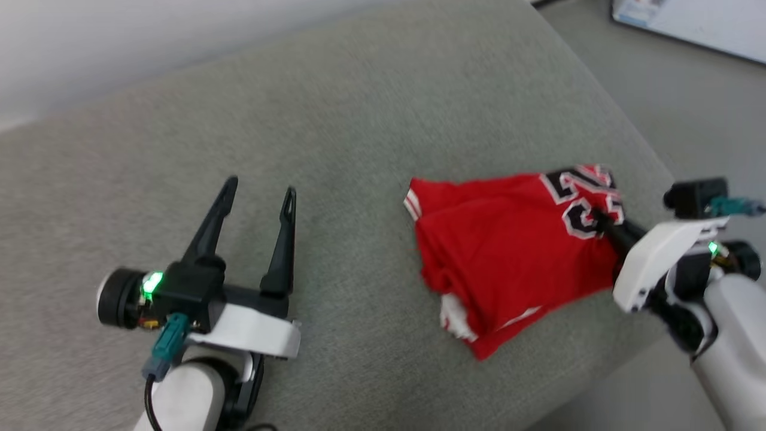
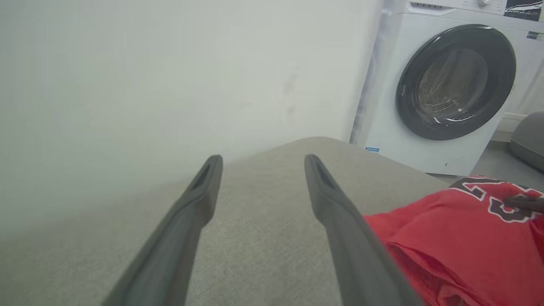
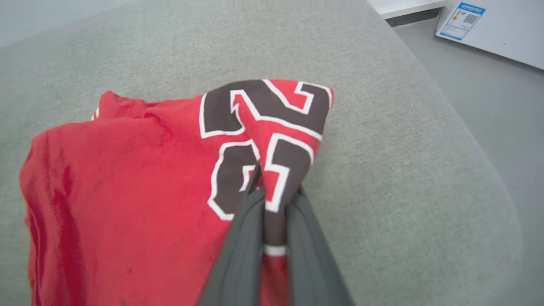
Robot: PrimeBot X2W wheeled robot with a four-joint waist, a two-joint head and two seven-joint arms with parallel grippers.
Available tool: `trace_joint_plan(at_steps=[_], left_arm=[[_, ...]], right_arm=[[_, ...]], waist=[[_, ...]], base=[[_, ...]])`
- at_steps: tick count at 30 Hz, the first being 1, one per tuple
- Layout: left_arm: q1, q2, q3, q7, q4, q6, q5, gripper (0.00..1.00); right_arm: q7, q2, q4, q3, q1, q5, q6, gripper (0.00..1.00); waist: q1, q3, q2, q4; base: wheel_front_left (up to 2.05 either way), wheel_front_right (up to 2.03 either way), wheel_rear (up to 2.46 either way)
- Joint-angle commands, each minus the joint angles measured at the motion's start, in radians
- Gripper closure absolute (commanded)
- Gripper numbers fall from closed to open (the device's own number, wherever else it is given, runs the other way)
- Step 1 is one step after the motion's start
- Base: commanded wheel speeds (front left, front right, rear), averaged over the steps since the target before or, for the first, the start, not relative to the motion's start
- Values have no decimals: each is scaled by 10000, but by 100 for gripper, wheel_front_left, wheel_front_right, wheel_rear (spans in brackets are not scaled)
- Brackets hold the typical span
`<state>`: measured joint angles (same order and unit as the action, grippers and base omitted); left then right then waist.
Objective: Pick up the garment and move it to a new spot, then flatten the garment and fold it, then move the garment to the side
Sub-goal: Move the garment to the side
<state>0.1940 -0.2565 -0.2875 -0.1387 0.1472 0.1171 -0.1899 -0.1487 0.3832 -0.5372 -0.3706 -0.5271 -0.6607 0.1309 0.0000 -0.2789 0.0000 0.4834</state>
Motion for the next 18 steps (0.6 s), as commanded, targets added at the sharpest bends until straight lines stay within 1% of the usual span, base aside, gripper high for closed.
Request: trace_joint_plan(at_steps=[1, 5, 13, 15, 18], left_arm=[[199, -72, 0, 29, 54, -20, 64, 0], [902, -115, -198, 334, 372, -122, 309, 0], [2168, -305, -492, 904, 1088, -331, 814, 0], [2391, -367, -532, 1035, 1238, -376, 916, 0], [2613, -454, -605, 1187, 1401, -449, 1041, 0]], right_arm=[[114, -94, -88, 46, -310, -44, -4, 100], [809, -24, -1066, 283, -1404, -72, -4, 100], [1822, 690, -2905, 775, -3559, -259, -4, 100], [2085, 912, -3235, 770, -3984, -252, -4, 100], [2412, 1009, -3760, 604, -4404, -172, -4, 100]], waist=[[0, -959, 0, 658], [0, -1711, 0, 433], [0, -3265, 0, -190], [0, -3585, 0, -301], [0, -3953, 0, -399]], base=[[0, 0, 0], [0, 0, 0], [0, 0, 0], [0, 0, 0], [0, 0, 0]])
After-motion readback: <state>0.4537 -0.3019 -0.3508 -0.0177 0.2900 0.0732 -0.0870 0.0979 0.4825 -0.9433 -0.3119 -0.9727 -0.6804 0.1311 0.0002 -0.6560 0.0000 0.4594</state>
